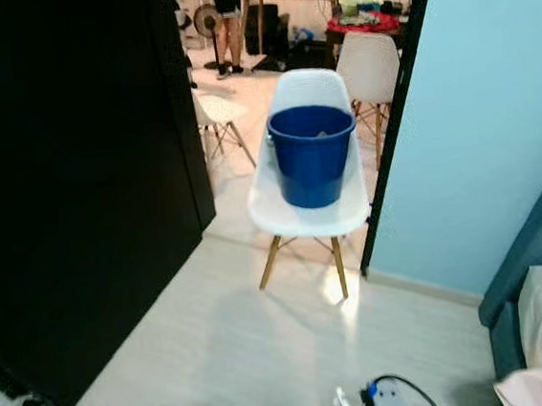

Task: Clean up the room

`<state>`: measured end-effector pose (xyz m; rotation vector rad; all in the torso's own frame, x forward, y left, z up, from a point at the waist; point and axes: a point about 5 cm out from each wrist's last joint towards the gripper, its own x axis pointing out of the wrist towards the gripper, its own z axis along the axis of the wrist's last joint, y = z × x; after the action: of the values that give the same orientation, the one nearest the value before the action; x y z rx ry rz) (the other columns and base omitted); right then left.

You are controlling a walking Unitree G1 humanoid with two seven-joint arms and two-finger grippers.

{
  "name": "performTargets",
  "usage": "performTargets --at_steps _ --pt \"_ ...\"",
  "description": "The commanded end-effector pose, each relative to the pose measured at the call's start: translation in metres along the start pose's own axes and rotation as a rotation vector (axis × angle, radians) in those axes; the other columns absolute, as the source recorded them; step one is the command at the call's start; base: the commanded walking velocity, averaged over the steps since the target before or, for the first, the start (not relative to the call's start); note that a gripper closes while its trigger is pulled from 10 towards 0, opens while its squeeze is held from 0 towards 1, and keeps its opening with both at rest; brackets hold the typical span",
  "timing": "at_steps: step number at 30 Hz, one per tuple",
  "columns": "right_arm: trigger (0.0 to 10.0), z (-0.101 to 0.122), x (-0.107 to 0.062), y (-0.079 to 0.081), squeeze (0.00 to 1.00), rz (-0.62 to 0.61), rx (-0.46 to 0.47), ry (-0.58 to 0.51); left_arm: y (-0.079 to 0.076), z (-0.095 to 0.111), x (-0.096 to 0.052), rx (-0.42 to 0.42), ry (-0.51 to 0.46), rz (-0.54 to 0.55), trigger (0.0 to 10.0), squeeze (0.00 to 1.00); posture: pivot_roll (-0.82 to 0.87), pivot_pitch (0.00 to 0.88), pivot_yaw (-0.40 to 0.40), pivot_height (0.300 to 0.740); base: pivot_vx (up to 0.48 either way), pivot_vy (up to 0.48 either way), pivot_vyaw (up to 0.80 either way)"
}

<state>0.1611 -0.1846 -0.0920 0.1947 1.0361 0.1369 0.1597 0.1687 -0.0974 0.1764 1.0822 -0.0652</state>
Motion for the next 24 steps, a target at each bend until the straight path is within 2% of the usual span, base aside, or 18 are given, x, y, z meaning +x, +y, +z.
performTargets --at_steps 1,4,13,18,20,24 --pt "10.0 0.001 0.001 0.0 0.0 -0.009 -0.009 0.005 -0.002 -0.001 0.0 0.009 0.004 -0.008 10.0 0.0 -0.04 0.0 -0.048 0.74 0.39 0.0 -0.79" --pt "10.0 0.001 0.001 0.0 0.0 -0.015 -0.019 0.003 -0.002 -0.002 0.0 0.012 0.006 -0.008 10.0 0.0 -0.04 0.0 -0.047 0.74 0.389 0.0 -0.79" --pt "10.0 0.007 0.0 -0.002 0.0 -0.036 -0.026 -0.033 -0.002 -0.004 0.0 0.01 0.011 -0.009 10.0 0.0 -0.04 0.0 -0.049 0.74 0.39 0.0 0.0" --pt "10.0 0.027 0.002 -0.001 0.0 -0.035 -0.046 -0.093 -0.001 -0.005 -0.001 0.006 0.014 -0.007 10.0 0.0 -0.04 0.0 -0.046 0.74 0.388 0.0 0.0" --pt "10.0 0.042 0.003 0.0 0.0 -0.038 -0.12 -0.129 -0.001 -0.006 -0.001 0.014 0.018 -0.007 10.0 0.0 -0.04 0.0 -0.044 0.74 0.388 0.0 0.0" --pt "10.0 0.075 0.004 0.008 0.0 -0.014 -0.195 -0.225 -0.001 -0.005 -0.001 0.019 0.018 -0.008 10.0 0.0 -0.04 0.0 -0.046 0.74 0.39 0.0 0.0"
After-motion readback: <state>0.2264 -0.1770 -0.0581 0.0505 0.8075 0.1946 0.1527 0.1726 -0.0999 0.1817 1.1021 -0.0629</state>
